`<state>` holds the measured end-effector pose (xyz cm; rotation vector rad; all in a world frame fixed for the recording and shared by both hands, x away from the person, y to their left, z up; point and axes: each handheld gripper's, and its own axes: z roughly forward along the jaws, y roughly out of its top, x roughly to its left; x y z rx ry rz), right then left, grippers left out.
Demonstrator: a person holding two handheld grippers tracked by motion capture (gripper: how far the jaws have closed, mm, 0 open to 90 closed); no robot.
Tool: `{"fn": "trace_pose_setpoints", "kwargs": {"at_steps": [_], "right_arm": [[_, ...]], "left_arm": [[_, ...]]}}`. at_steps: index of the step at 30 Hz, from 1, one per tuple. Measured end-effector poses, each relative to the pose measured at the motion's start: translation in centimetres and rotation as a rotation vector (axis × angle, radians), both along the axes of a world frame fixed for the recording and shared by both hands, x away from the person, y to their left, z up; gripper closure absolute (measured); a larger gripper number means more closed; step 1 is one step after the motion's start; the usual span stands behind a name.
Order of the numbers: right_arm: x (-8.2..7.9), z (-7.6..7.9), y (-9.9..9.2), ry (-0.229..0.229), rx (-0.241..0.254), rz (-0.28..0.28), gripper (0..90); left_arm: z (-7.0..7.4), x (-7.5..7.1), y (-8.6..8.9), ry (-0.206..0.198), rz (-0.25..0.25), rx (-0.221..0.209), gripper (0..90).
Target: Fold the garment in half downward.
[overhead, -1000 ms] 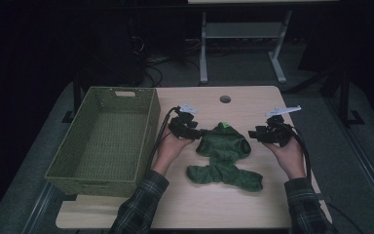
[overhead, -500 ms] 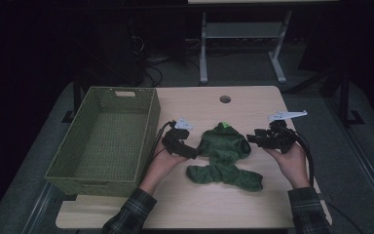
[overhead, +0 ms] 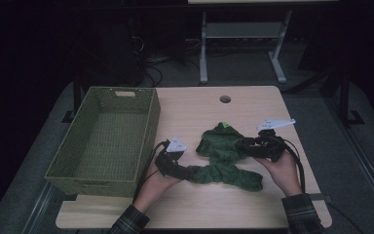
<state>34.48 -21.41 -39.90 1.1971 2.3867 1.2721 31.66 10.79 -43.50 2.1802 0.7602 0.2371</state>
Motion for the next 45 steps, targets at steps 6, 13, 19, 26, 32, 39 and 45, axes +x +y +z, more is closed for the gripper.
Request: {"fn": "trace_pose_setpoints", "kwargs": {"at_steps": [6, 13, 19, 26, 32, 39, 45], "right_arm": [[-0.6, -0.3, 2.0, 0.008, 0.005, 0.045, 58.5], [-1.3, -0.9, 4.4, 0.012, 0.000, 0.106, 60.6], [-2.2, -1.2, 7.1, 0.013, 0.002, 0.174, 63.3], [-3.5, -1.9, 10.9, 0.015, -0.014, 0.268, 71.0], [-4.3, -2.9, 13.4, 0.001, -0.044, 0.321, 74.3], [-4.3, -4.3, 15.1, -0.013, -0.111, 0.329, 74.7], [-4.0, -5.6, 15.9, -0.016, -0.179, 0.310, 74.1]], "left_arm": [[-1.2, -2.6, 0.4, -0.008, -0.016, -0.004, 12.7], [-2.2, -5.0, 1.4, -0.021, -0.017, 0.015, 12.6], [-3.1, -6.6, 2.1, -0.021, -0.025, 0.039, 12.6], [-4.2, -6.9, 1.8, -0.037, -0.017, 0.079, 12.5], [-4.2, -6.8, 1.9, -0.045, -0.026, 0.079, 12.6], [-4.2, -6.8, 1.9, -0.045, -0.030, 0.082, 12.6], [-4.2, -6.8, 1.9, -0.041, -0.029, 0.080, 12.6]]}}
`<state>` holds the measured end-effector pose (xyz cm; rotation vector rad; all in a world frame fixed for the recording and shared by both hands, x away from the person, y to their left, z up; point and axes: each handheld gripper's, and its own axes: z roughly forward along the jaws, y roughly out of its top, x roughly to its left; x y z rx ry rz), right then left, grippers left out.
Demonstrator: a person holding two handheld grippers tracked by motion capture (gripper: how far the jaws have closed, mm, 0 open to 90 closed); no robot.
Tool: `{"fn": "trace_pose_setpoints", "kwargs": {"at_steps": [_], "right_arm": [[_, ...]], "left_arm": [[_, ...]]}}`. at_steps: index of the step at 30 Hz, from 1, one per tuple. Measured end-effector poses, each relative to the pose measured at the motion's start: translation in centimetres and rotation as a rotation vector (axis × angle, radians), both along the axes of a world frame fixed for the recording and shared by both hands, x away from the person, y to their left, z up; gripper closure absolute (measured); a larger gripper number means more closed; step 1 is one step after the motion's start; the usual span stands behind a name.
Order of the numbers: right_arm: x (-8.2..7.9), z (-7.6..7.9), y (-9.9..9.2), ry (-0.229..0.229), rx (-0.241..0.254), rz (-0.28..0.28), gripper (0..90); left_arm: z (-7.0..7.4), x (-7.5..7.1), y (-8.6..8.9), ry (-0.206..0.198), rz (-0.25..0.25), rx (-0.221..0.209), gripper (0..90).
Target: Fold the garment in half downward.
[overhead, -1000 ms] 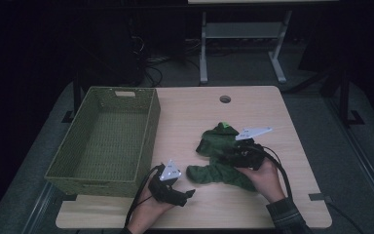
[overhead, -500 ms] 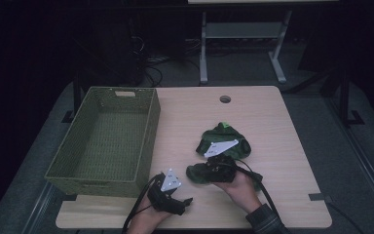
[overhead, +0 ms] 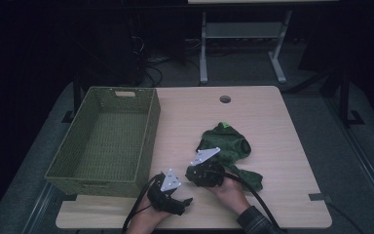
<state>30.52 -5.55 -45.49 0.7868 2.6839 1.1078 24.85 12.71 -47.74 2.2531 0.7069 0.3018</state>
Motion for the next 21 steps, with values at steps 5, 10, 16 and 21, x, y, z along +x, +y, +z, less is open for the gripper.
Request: {"fn": "trace_pose_setpoints", "kwargs": {"at_steps": [5, 10, 16, 21], "right_arm": [[0.0, -1.0, 0.4, -0.002, -0.027, 0.001, 75.3], [-0.8, -1.0, 0.1, 0.017, -0.022, 0.015, 85.0], [-1.6, -1.0, -1.3, 0.087, 0.008, 0.055, 86.1], [-2.2, -0.9, -1.8, 0.127, 0.027, 0.072, 86.3]], "left_arm": [[0.0, 0.0, 0.0, -0.002, -0.002, 0.001, 12.6], [0.0, 0.0, 0.0, -0.002, -0.004, 0.005, 12.6], [0.0, 0.0, 0.0, -0.002, -0.005, 0.005, 12.7], [0.0, 0.0, 0.0, -0.002, -0.003, 0.001, 12.7]]}}
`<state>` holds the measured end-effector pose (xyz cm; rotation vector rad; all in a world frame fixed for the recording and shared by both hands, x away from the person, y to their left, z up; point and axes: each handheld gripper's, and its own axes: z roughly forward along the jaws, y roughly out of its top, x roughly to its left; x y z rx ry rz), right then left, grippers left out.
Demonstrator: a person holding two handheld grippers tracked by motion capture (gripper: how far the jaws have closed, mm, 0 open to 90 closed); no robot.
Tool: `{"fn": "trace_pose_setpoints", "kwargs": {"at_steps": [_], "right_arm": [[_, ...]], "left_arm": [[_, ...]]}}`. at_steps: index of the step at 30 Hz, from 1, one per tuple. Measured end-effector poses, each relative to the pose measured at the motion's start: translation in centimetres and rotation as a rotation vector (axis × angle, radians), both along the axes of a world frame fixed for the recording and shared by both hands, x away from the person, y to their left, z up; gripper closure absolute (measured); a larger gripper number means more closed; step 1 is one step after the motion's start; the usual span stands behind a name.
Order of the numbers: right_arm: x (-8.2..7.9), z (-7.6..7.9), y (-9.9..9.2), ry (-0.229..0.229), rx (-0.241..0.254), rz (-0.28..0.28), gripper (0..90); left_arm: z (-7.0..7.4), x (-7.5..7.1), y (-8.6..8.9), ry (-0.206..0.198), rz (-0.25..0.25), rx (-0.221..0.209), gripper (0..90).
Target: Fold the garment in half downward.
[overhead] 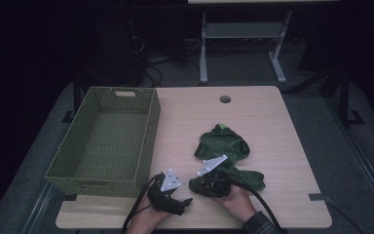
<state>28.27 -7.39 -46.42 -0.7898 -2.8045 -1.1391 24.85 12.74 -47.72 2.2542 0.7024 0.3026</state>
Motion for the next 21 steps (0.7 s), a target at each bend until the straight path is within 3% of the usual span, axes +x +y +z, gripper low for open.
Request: {"fn": "trace_pose_setpoints", "kwargs": {"at_steps": [11, 21], "right_arm": [[-0.8, 3.3, -1.4, -0.058, 0.152, 0.026, 86.1], [-0.4, 5.7, -6.5, -0.130, 0.238, -0.097, 85.0]], "left_arm": [[0.0, 0.0, 0.0, 0.003, 0.002, -0.006, 12.7], [0.0, 0.0, 0.0, 0.005, 0.002, -0.007, 12.6]]}}
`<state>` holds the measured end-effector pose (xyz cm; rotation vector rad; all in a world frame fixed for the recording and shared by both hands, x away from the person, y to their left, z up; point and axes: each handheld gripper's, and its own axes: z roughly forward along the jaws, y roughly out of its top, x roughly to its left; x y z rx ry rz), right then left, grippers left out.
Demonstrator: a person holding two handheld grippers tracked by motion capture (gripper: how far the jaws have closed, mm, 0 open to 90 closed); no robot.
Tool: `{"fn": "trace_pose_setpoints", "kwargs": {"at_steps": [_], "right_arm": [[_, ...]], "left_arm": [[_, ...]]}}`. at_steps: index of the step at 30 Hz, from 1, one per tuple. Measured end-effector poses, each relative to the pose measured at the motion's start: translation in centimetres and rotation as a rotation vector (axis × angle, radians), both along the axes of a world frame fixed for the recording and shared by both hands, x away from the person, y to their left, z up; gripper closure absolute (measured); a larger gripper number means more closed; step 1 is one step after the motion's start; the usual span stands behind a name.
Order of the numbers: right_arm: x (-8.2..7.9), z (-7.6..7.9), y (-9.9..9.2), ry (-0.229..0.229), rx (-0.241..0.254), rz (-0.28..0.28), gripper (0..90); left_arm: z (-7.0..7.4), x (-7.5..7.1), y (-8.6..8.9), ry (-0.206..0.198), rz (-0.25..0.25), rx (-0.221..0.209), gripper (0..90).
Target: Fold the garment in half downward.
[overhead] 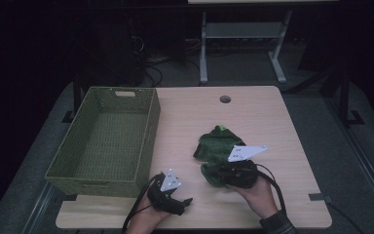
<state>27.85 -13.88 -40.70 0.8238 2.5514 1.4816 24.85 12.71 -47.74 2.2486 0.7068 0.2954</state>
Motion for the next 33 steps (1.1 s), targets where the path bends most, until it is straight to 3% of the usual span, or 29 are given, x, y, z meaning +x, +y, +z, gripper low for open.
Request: {"fn": "trace_pose_setpoints", "kwargs": {"at_steps": [5, 13, 18, 20, 23, 25, 27, 30, 33], "right_arm": [[0.5, -0.5, -2.5, -0.001, -0.011, -0.091, 83.7], [1.7, -2.5, -3.5, 0.015, -0.139, -0.200, 77.2], [2.4, -4.2, -2.8, 0.059, -0.233, -0.209, 76.4], [2.6, -4.8, -2.3, 0.061, -0.288, -0.198, 76.5], [2.4, -4.8, -2.0, 0.052, -0.314, -0.202, 75.3], [2.4, -4.6, -2.2, 0.048, -0.306, -0.202, 69.4], [2.4, -4.1, -2.9, 0.056, -0.264, -0.217, 61.8], [2.2, -3.2, -4.0, 0.040, -0.209, -0.229, 58.7], [1.9, -2.7, -4.8, 0.030, -0.195, -0.231, 57.4]], "left_arm": [[0.0, 0.0, 0.0, -0.002, 0.000, 0.000, 12.6], [0.0, 0.1, 0.0, -0.004, -0.003, 0.006, 12.6], [0.0, 0.1, 0.0, -0.004, -0.003, 0.006, 12.6], [0.0, 0.1, 0.0, -0.004, -0.002, 0.006, 12.6], [0.0, 0.1, 0.0, -0.004, -0.002, 0.005, 12.6], [0.0, 0.1, 0.0, -0.004, -0.002, 0.005, 12.6], [0.0, 0.0, 0.0, 0.000, -0.001, 0.003, 12.6], [0.0, 0.1, 0.0, -0.005, -0.004, 0.007, 12.6], [0.0, 0.1, 0.0, -0.005, -0.004, 0.005, 12.6]]}}
